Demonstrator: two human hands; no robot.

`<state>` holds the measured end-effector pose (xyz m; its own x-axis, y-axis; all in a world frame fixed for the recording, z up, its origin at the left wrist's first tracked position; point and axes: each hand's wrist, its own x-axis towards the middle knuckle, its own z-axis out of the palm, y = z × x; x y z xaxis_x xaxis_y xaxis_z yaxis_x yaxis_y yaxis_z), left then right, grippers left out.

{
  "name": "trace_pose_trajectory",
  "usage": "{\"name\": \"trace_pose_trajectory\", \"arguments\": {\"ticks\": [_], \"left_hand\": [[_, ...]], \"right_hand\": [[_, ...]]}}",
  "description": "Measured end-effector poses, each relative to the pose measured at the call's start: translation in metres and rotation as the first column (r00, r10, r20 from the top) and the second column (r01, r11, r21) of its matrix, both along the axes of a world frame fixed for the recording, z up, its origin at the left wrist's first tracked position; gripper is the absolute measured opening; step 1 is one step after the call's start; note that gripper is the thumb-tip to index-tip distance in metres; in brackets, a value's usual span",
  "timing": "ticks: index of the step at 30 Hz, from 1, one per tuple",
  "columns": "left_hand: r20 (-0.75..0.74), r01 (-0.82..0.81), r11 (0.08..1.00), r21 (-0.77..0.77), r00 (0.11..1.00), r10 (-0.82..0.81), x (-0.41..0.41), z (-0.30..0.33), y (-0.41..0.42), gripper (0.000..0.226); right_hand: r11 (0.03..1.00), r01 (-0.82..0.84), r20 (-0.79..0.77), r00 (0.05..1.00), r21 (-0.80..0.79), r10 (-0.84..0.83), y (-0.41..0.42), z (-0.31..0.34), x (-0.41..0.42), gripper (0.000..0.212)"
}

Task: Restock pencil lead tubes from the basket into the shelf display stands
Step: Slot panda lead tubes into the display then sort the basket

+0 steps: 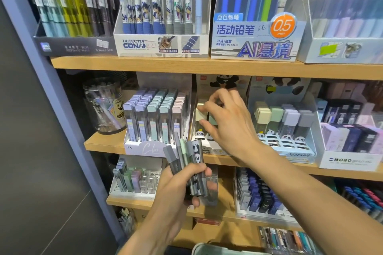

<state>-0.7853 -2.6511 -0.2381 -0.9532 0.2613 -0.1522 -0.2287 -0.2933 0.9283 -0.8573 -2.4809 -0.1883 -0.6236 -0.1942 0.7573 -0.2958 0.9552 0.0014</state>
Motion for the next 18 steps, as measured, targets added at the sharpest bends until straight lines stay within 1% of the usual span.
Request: {"name": "trace_pose_trajectory", "arguments": {"ticks": [2, 3, 4, 5, 6, 7, 8, 9, 10, 12, 14, 18], "left_hand": [[0.010, -0.010, 1.000, 0.020, 1.000, 0.010, 0.001, 0.003, 0.002, 0.041], [0.016, -0.012, 1.000, 0.029, 1.000, 0.012, 0.002, 0.004, 0.003, 0.038], [0.019, -0.014, 0.999, 0.034, 1.000, 0.013, 0.002, 0.005, 0.004, 0.034], [0.018, -0.012, 0.999, 0.032, 1.000, 0.012, 0.002, 0.006, 0.005, 0.031], [0.013, -0.008, 1.000, 0.024, 1.000, 0.008, 0.003, 0.006, 0.006, 0.029], [0.008, 0.000, 1.000, 0.012, 1.000, 0.000, 0.003, 0.006, 0.008, 0.028], [0.005, 0.011, 1.000, -0.002, 1.000, -0.011, 0.004, 0.005, 0.011, 0.027], [0.002, 0.022, 1.000, -0.013, 1.000, -0.022, 0.006, 0.005, 0.015, 0.026], [-0.001, 0.030, 0.999, -0.021, 1.000, -0.030, 0.007, 0.004, 0.018, 0.025], [0.005, 0.041, 0.999, -0.016, 0.999, -0.040, 0.009, 0.003, 0.025, 0.024], [0.008, 0.063, 0.998, 0.005, 0.998, -0.063, 0.009, 0.002, 0.030, 0.027], [-0.014, 0.121, 0.992, 0.038, 0.993, -0.120, 0.007, 0.003, 0.036, 0.040]], "right_hand": [[0.999, -0.027, -0.027, 0.999, 0.024, 0.027, 0.002, 0.002, 0.010, 0.028], [0.998, -0.058, -0.045, 0.997, -0.005, 0.057, 0.003, 0.003, 0.018, 0.030], [0.992, -0.100, -0.047, 0.994, -0.072, 0.096, 0.004, 0.003, 0.029, 0.030], [0.974, -0.140, -0.013, 0.990, -0.180, 0.140, 0.003, 0.002, 0.041, 0.029], [0.934, -0.161, 0.066, 0.979, -0.319, 0.191, 0.003, -0.001, 0.054, 0.029], [0.871, -0.149, 0.177, 0.950, -0.469, 0.257, 0.002, -0.005, 0.065, 0.029], [0.785, -0.104, 0.285, 0.896, -0.611, 0.341, 0.002, -0.010, 0.075, 0.031], [0.683, -0.049, 0.349, 0.831, -0.729, 0.433, 0.002, -0.015, 0.082, 0.031], [0.587, -0.002, 0.361, 0.787, -0.809, 0.500, 0.004, -0.020, 0.086, 0.031], [0.451, 0.062, 0.334, 0.762, -0.890, 0.555, 0.010, -0.026, 0.091, 0.031], [0.367, 0.101, 0.309, 0.760, -0.925, 0.572, 0.018, -0.025, 0.092, 0.031], [0.313, 0.103, 0.255, 0.831, -0.944, 0.494, 0.041, -0.018, 0.094, 0.032]]}}
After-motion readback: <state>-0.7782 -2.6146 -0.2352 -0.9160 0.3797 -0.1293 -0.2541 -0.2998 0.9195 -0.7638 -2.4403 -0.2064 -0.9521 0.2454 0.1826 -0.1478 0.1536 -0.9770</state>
